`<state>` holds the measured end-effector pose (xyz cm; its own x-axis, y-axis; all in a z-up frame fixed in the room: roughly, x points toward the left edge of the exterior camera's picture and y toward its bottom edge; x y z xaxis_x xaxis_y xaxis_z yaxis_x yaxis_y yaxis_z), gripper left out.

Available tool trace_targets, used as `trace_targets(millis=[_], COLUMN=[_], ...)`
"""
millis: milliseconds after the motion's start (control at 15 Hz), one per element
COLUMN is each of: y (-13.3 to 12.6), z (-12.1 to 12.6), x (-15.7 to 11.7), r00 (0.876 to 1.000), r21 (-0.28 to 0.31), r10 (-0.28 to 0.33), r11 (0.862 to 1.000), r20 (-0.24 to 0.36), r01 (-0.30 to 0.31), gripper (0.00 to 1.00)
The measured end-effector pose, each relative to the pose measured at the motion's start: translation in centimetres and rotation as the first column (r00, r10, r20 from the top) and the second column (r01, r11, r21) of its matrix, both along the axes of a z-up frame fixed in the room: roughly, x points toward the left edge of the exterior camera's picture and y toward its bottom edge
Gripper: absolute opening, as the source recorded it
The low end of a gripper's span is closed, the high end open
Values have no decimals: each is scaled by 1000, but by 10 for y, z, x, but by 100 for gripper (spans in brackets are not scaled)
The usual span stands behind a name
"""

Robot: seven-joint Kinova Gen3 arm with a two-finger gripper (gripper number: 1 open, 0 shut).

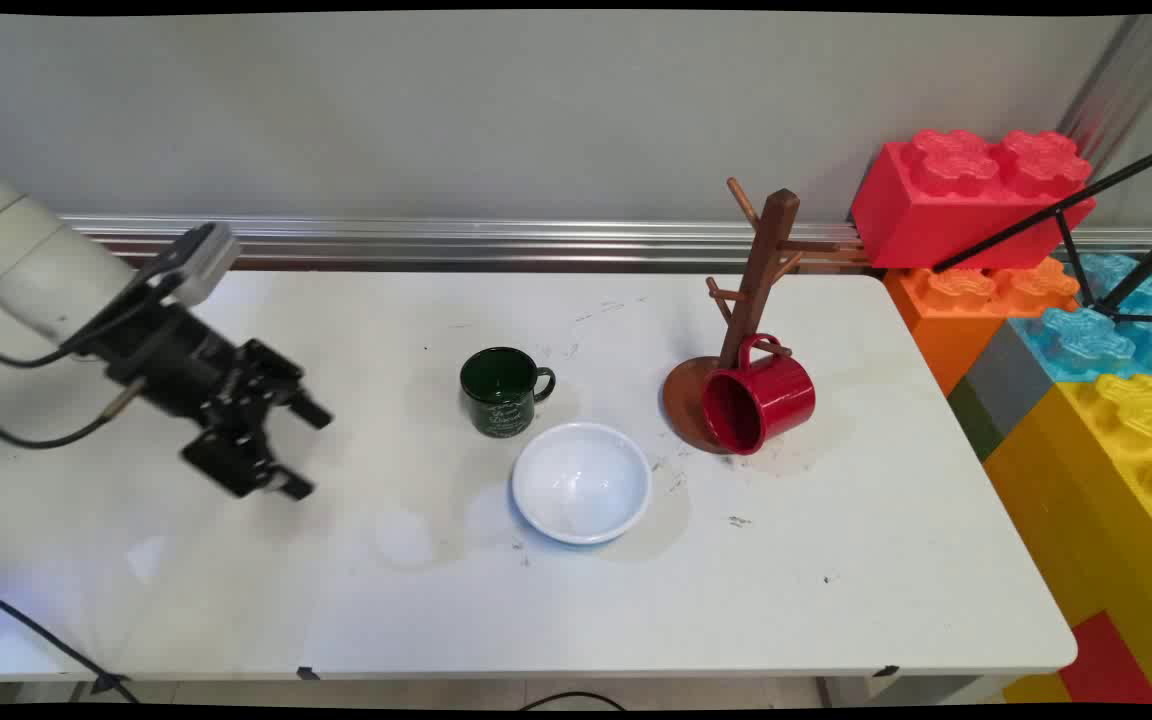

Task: Pick up the red mug from the rack

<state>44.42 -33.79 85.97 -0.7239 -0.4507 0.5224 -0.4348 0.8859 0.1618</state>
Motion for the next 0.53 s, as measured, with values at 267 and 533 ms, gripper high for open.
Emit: trace_targets(millis=[267,533], y=[-13,-23], z=[14,29], x=[-38,-81], r00=[991,971], r21=[-23,-48], r10=[59,110], r11=[998,991], r20=[-119,-211], r01=[-62,-122], gripper=[100,100])
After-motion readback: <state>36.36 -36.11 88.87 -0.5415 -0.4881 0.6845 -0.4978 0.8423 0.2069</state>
